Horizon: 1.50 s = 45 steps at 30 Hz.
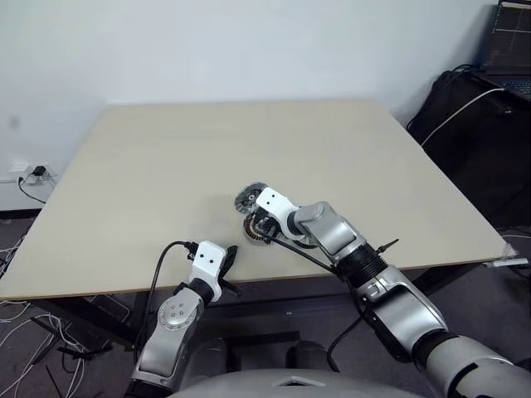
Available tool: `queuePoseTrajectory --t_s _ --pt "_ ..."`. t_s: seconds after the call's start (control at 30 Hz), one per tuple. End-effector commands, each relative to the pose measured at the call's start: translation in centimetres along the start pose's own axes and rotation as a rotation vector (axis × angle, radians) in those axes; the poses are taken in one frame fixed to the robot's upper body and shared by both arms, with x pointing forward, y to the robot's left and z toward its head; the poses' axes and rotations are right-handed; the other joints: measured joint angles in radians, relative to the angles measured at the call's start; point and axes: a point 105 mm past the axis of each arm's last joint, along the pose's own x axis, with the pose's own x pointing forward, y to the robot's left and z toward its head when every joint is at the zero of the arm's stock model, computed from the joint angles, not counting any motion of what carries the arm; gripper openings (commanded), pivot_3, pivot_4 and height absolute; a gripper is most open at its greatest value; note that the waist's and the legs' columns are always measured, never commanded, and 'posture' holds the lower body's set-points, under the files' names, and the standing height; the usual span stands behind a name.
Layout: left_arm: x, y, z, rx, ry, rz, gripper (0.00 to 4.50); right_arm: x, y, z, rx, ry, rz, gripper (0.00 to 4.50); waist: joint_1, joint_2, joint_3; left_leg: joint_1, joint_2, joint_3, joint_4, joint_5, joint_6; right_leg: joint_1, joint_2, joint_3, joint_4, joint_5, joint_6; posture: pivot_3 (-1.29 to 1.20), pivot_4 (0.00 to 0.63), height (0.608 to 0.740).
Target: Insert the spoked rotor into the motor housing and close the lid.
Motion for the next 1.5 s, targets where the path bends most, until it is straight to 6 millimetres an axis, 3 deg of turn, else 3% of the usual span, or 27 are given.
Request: queuePoseTrajectory --t_s 0.03,0.4,0.7,0.87,1.23,1.5 --pt "0.3 0.0 0.9 0.012 -0.036 0.0 0.0 0.0 0.3 0.5 -0.008 -0.017 0.005 0.03 0.0 0.0 0.0 0.0 0.0 0.0 0.0 0.0 0.0 0.0 0.0 0.0 0.0 0.0 0.0 0.0 0.0 0.74" --pt "0.4 -0.4 0.7 0.0 -0.036 0.002 0.0 0.7 -1.2 1.1 0.002 -0.02 -0.038 0.03 -0.002 0.001 0.0 0.0 0.0 0.0 0.0 0.0 0.0 0.0 0.0 0.0 0.0 0.0 0.0 0.0 0.0 0.74" --pt "0.4 -0.1 0.6 -0.001 -0.035 0.016 0.0 0.2 -0.4 -1.4 -0.03 0.047 0.023 0.03 0.003 0.001 -0.001 0.0 0.0 0.0 0.0 0.0 0.0 0.0 0.0 0.0 0.0 0.0 0.0 0.0 0.0 0.74" --pt "0.5 -0.1 0.4 0.0 -0.029 0.013 0.0 0.1 0.0 -1.8 -0.02 0.048 0.029 0.03 0.008 0.002 -0.002 0.0 0.0 0.0 0.0 0.0 0.0 0.0 -0.001 0.0 0.0 0.0 0.0 0.0 0.0 0.74" --pt "0.5 -0.1 0.3 0.004 -0.022 0.009 0.0 -0.5 -0.1 0.4 -0.004 -0.043 0.015 0.03 0.01 0.002 -0.002 0.0 0.0 0.0 -0.001 0.0 0.0 -0.001 -0.001 0.0 -0.001 0.0 0.0 0.0 0.0 0.74" --pt "0.6 -0.4 0.4 0.003 -0.022 0.0 0.0 0.2 -0.4 0.5 0.008 -0.039 -0.015 0.03 0.008 0.002 -0.002 -0.006 0.0 0.001 -0.001 0.001 -0.001 -0.007 0.0 0.0 0.0 0.0 0.0 0.0 0.0 0.74"
